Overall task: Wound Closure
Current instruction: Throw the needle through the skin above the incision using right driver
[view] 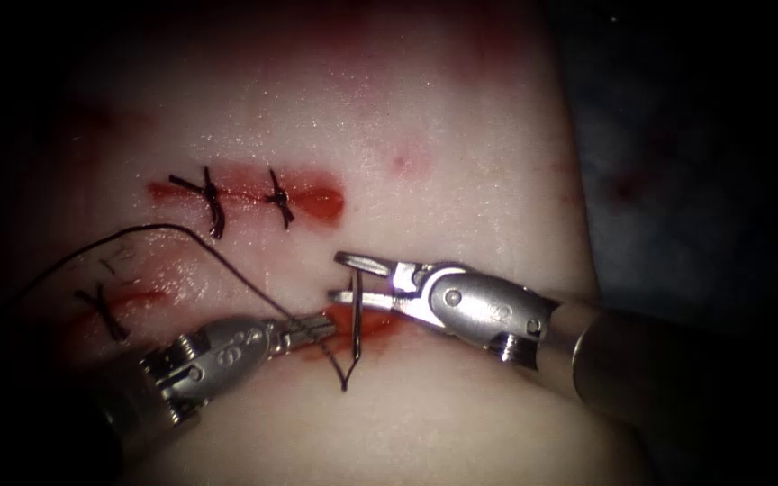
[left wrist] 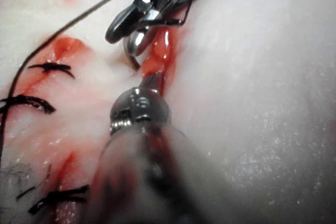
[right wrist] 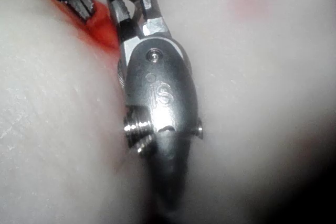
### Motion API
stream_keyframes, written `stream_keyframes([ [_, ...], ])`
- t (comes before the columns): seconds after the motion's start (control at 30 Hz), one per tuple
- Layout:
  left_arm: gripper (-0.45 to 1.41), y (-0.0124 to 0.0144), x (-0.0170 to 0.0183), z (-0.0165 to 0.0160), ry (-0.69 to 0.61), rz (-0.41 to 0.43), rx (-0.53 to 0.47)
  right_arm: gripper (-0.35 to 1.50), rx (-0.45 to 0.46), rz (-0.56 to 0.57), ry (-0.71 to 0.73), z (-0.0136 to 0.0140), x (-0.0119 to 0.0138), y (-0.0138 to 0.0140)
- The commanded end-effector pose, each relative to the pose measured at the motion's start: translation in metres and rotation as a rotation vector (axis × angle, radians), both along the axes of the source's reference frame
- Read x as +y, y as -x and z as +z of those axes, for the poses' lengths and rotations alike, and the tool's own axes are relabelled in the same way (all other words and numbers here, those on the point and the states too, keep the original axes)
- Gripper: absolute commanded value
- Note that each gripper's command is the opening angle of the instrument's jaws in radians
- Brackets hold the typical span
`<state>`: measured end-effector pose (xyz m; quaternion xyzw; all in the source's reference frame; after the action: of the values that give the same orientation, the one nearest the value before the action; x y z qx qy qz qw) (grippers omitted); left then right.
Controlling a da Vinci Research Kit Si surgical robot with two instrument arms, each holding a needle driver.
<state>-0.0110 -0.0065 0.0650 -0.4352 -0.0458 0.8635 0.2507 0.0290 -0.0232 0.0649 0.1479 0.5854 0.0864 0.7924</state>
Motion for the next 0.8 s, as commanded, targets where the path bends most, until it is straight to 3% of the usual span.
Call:
stream_keyframes([
  [0.03,-0.32,0.0005,0.0001,0.0006,0.001,0.000,0.000,-0.35,-0.001,0.001,-0.002,0.0005,0.0001,-0.0007],
  [0.3,-0.32,0.0008,-0.0003,0.0003,0.001,-0.005,0.004,-0.35,0.000,0.055,-0.022,-0.0002,0.0025,-0.0007],
  [0.8,-0.32,0.0016,-0.0012,-0.0006,-0.008,-0.012,0.000,-0.35,0.005,0.133,-0.436,-0.0006,0.0076,-0.0021],
])
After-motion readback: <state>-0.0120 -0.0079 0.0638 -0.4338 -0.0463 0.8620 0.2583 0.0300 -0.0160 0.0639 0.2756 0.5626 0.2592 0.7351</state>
